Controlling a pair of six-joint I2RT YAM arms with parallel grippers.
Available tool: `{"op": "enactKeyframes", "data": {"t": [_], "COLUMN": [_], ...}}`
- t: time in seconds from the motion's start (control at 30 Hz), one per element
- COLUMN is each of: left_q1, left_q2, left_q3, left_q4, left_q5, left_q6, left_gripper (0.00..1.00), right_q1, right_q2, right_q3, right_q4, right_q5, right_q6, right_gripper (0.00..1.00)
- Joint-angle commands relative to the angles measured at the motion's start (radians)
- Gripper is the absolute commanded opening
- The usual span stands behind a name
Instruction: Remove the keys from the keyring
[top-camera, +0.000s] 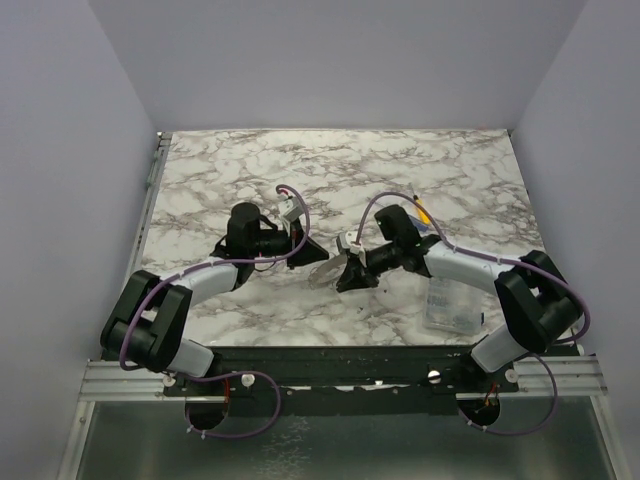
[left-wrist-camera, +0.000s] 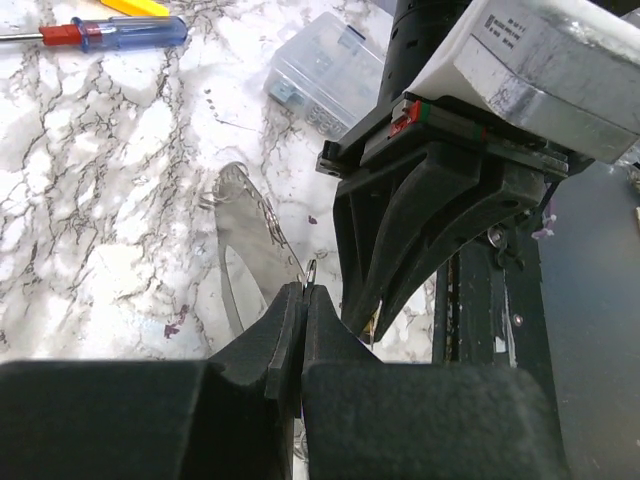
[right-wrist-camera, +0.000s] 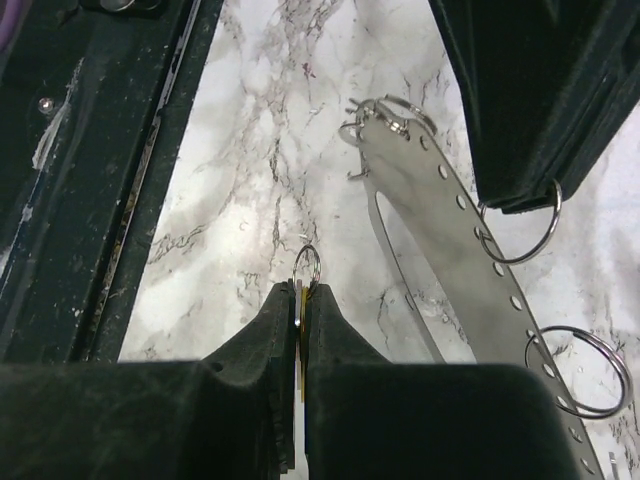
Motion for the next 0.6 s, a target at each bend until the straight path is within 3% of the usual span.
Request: {"op": "enactKeyframes", "data": {"t": [0.0, 0.13, 0.3, 0.57], "left_q1": [0.024, 0.068, 0.099, 0.188], "left_q2": [-0.008, -0.011, 0.016, 0.100], "left_q3": [-0.017, -0.001, 0.089, 0.159], "left_q4": [0.074, 0.049, -0.131, -0.247], "left_q5": [-0.026, -0.059, -0.098, -0.275], "left_q6": [-0.025, 0.001, 0.155, 0.258], "left_gripper": [0.00, 0.00, 0.00, 0.00], "right_q1": [-0.017, -0.083, -0.144, -0.187], "right_q2": [-0.027, -0.031, -0.054, -0.048], "right_q3": [0.007, 0.020, 0.011, 0.014], "right_q4": [0.033, 0.042, 0.068, 0.089], "right_q5": [0.009, -0.014, -0.010, 0.024], "right_q6": [0.061, 0.114, 0.159, 0.199], "right_gripper": [0.01, 0.01, 0.01, 0.01]}}
